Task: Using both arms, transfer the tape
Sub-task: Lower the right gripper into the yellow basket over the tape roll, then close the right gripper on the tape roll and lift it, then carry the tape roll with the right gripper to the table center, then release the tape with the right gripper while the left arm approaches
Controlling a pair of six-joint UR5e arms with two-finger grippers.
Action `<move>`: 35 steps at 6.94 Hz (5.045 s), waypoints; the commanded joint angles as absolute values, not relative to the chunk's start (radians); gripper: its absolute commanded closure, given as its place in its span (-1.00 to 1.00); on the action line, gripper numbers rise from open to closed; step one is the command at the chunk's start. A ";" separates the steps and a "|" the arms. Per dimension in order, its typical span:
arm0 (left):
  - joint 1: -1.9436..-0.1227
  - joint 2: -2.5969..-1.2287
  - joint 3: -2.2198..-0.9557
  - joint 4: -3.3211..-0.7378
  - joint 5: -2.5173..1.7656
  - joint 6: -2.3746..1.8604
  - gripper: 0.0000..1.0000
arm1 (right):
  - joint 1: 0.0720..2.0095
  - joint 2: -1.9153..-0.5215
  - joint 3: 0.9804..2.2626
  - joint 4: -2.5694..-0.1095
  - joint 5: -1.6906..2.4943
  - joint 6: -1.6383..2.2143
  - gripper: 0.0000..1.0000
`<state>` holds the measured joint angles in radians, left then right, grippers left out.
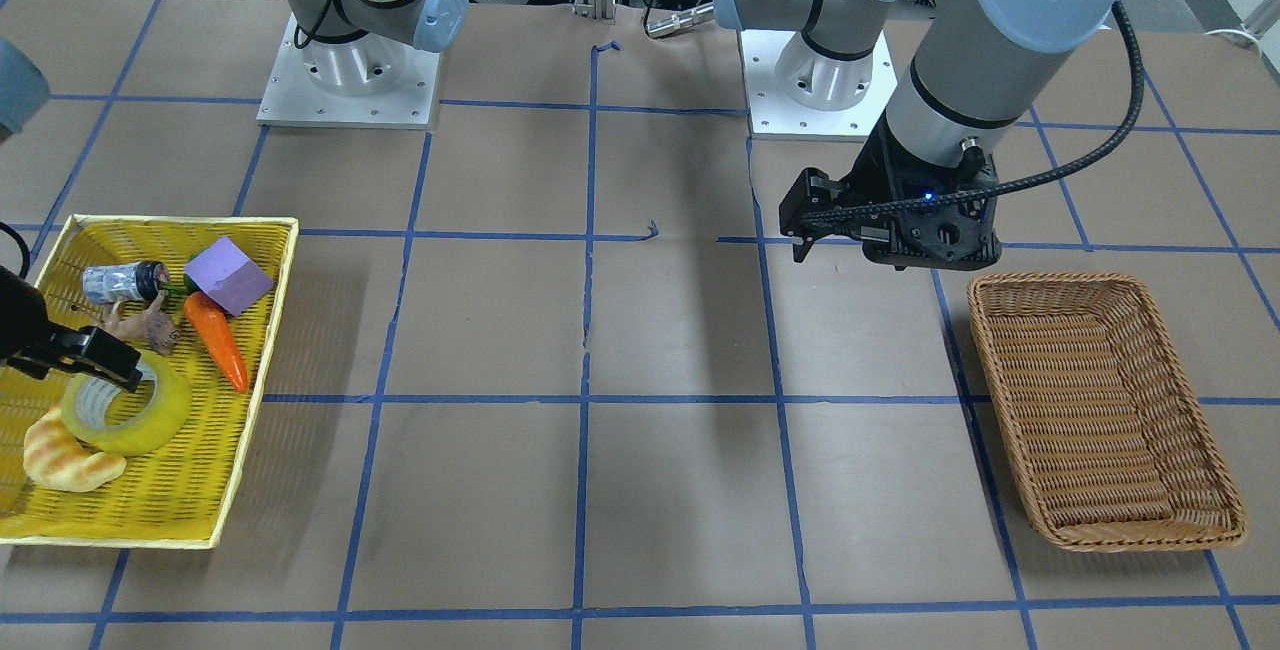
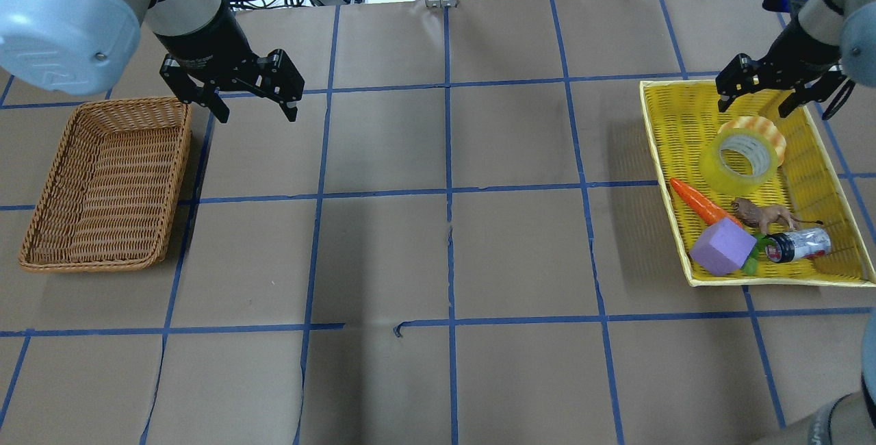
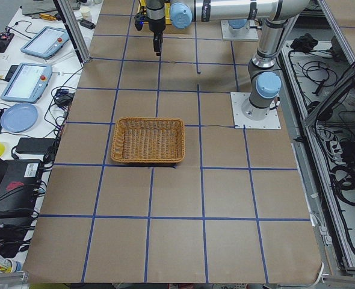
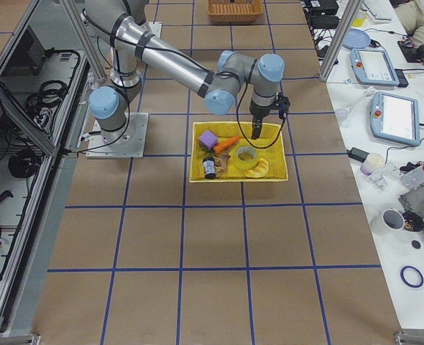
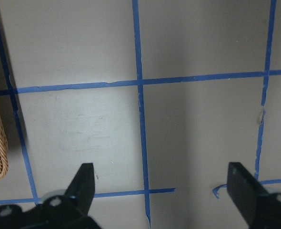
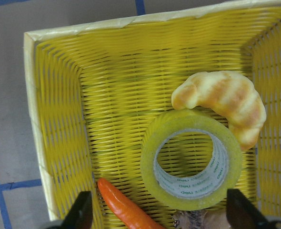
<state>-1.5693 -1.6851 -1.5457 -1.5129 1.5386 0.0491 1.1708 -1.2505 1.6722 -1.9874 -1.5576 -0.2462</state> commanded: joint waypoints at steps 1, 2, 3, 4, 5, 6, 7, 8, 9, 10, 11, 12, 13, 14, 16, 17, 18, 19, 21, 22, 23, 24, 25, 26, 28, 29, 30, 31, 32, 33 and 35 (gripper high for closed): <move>-1.568 -1.687 -1.546 -1.511 1.539 0.048 -1.00 | 1.170 -1.178 1.724 -2.086 -1.566 -0.127 -1.00; -1.568 -1.687 -1.546 -1.511 1.539 0.049 -1.00 | 1.170 -1.167 1.733 -2.077 -1.569 -0.076 -1.00; -1.568 -1.687 -1.546 -1.511 1.537 0.048 -1.00 | 1.170 -1.163 1.750 -2.075 -1.569 -0.007 -1.00; -1.568 -1.687 -1.546 -1.511 1.537 0.048 -1.00 | 1.172 -1.160 1.759 -2.077 -1.569 0.035 -1.00; -1.568 -1.687 -1.546 -1.511 1.537 0.049 -1.00 | 1.170 -1.140 1.761 -2.077 -1.572 0.035 -0.96; -1.568 -1.687 -1.546 -1.511 1.536 0.049 -1.00 | 1.170 -1.129 1.761 -2.077 -1.597 0.041 -0.78; -1.569 -1.687 -1.546 -1.511 1.536 0.048 -1.00 | 1.170 -1.127 1.761 -2.075 -1.604 0.075 -0.45; -1.568 -1.687 -1.546 -1.511 1.536 0.048 -1.00 | 1.170 -1.127 1.761 -2.074 -1.605 0.104 0.16; -1.568 -1.687 -1.546 -1.511 1.536 0.048 -1.00 | 1.170 -1.129 1.756 -2.071 -1.620 0.118 0.80; -1.569 -1.687 -1.545 -1.511 1.536 0.048 -1.00 | 1.170 -1.137 1.747 -2.066 -1.638 0.117 1.00; -1.569 -1.687 -1.545 -1.511 1.536 0.049 -1.00 | 1.170 -1.143 1.737 -2.063 -1.641 0.114 1.00; -1.569 -1.687 -1.545 -1.511 1.537 0.049 -1.00 | 1.170 -1.169 1.692 -2.016 -1.634 0.115 1.00; -1.568 -1.687 -1.545 -1.511 1.537 0.049 -1.00 | 1.181 -1.190 1.624 -1.928 -1.629 0.115 1.00; -1.568 -1.687 -1.545 -1.511 1.537 0.049 -1.00 | 1.199 -1.213 1.547 -1.837 -1.625 0.115 1.00; -1.568 -1.687 -1.546 -1.503 1.539 0.051 -1.00 | 1.390 -1.215 1.448 -1.775 -1.608 0.291 1.00; -1.568 -1.687 -1.546 -1.502 1.539 0.051 -1.00 | 1.507 -1.212 1.448 -1.787 -1.585 0.440 1.00; -1.568 -1.687 -1.546 -1.502 1.539 0.052 -1.00 | 1.599 -1.212 1.450 -1.789 -1.559 0.572 1.00; -1.566 -1.689 -1.546 -1.502 1.537 0.058 -1.00 | 1.720 -1.194 1.456 -1.804 -1.495 0.760 1.00; -1.566 -1.690 -1.548 -1.502 1.537 0.061 -1.00 | 1.877 -1.108 1.460 -1.922 -1.445 1.028 1.00; -1.566 -1.692 -1.549 -1.502 1.537 0.061 -1.00 | 1.932 -1.070 1.460 -1.951 -1.384 1.113 1.00; -1.566 -1.693 -1.554 -1.502 1.537 0.061 -1.00 | 1.975 -1.043 1.466 -1.971 -1.359 1.171 1.00; -1.566 -1.695 -1.554 -1.502 1.536 0.061 -1.00 | 2.008 -1.031 1.488 -1.973 -1.347 1.196 1.00; -1.566 -1.698 -1.555 -1.502 1.536 0.061 -1.00 | 2.032 -1.031 1.517 -1.985 -1.347 1.231 1.00; -1.566 -1.701 -1.555 -1.502 1.532 0.061 -1.00 | 2.039 -1.031 1.549 -1.999 -1.348 1.232 0.98; -1.566 -1.706 -1.555 -1.502 1.529 0.063 -1.00 | 2.037 -1.031 1.563 -2.043 -1.353 1.235 -0.32; -1.566 -1.706 -1.555 -1.500 1.528 0.063 -1.00 | 2.033 -1.043 1.552 -2.043 -1.370 1.236 -0.98; -1.566 -1.707 -1.555 -1.502 1.528 0.064 -1.00 | 1.998 -1.067 1.534 -2.043 -1.371 1.218 -1.00; -1.569 -1.706 -1.558 -1.502 1.523 0.061 -1.00 | 1.912 -1.112 1.525 -2.011 -1.370 1.104 -1.00; -1.575 -1.704 -1.584 -1.500 1.522 0.051 -1.00 | 1.811 -1.162 1.520 -1.931 -1.391 0.916 -1.00; -1.580 -1.695 -1.621 -1.484 1.464 0.042 -1.00 | 1.737 -1.201 1.520 -1.901 -1.466 0.729 -1.00; -1.676 -1.703 -1.689 -1.386 1.416 -0.069 -1.00 | 1.633 -1.230 1.529 -1.860 -1.525 0.480 -1.00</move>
